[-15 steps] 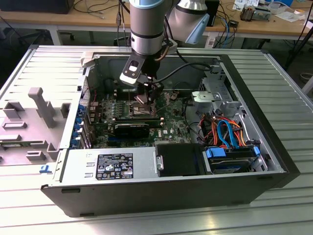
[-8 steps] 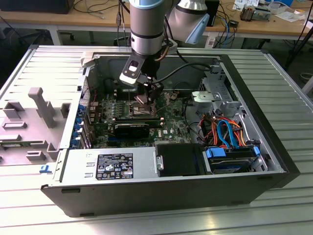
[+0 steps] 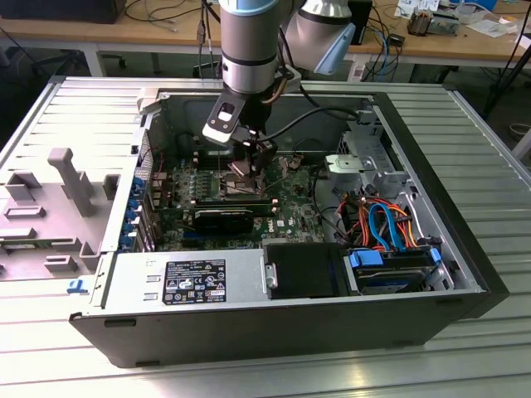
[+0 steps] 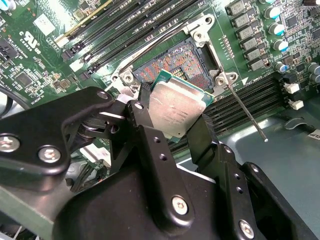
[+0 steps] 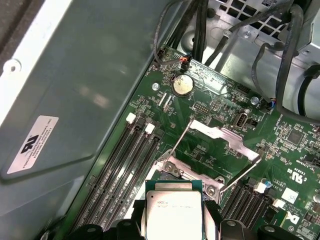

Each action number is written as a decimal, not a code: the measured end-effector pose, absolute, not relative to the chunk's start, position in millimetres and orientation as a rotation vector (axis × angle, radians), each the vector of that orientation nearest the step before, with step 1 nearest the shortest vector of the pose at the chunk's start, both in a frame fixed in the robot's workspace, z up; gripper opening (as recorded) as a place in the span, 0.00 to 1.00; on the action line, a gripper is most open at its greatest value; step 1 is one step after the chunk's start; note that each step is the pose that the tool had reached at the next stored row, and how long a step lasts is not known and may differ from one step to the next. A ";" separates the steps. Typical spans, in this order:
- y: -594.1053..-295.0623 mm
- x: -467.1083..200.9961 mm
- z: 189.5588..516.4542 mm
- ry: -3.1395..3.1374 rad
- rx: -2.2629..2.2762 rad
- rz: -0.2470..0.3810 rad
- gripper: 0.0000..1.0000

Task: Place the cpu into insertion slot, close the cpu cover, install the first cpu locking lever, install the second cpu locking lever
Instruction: 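Place the cpu into insertion slot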

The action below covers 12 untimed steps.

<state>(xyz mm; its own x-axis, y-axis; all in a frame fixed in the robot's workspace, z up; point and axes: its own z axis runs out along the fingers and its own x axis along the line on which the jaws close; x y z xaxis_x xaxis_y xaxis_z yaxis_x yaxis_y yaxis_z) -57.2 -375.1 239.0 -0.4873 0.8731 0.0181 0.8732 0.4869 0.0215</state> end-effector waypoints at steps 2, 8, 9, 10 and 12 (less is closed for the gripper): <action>-375.1 -57.2 238.9 -2.703 -1.591 -0.043 0.54; -375.1 -57.2 238.6 -2.699 -1.597 -0.043 0.54; -375.1 -57.2 238.5 -2.699 -1.598 -0.043 0.54; -375.1 -57.2 238.5 -2.698 -1.600 -0.043 0.54; -375.1 -57.2 238.4 -2.697 -1.602 -0.043 0.54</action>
